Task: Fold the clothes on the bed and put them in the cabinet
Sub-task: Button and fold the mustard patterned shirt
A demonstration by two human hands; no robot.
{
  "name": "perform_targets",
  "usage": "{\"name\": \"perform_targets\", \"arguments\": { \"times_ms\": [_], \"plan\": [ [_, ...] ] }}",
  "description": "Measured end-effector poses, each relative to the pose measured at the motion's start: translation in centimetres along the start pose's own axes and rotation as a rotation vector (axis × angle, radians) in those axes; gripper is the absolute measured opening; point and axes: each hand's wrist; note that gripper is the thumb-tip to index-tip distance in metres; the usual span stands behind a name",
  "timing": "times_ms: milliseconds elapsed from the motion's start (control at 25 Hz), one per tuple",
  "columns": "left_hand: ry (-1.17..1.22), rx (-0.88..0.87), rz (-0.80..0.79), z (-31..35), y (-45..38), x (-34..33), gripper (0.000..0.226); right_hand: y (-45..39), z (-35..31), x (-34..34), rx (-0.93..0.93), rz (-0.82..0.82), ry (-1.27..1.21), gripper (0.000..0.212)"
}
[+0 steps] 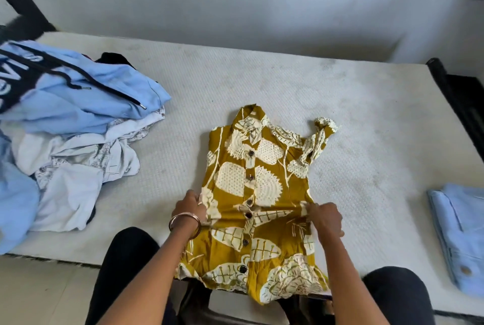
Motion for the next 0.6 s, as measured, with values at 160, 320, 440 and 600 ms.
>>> {"name": "perform_targets", "arguments": {
  "times_ms": [160,320,440,600],
  "plan": [
    [-0.637,0.057,-0.292,-0.2,2.0,0.1,0.076,3.8,4.1,1.1,0.053,-0.367,0.341,0.012],
    [-0.631,-0.074,0.096,4.1,2.9,1.0,0.032,2.9,0.3,1.6,0.228,-0.188,0.327,0.021],
    [-0.219,-0.282,0.107,9.3,1.4,1.1,0.023,0.9,-6.8,-0.1,0.512,-0.077,0.091,0.021],
    [0.069,-0.306,0.01,14.5,-1.6,0.3,0.033,-2.2,-12.8,-4.5,0.67,-0.15,0.062,0.036]
  ]
}}
Point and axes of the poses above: each hand's wrist, its own y-axis away from the middle knuckle, its own x-axis out of the back of the hand, z = x × y, and after that the axes turned 8 degrees about x, right-handed
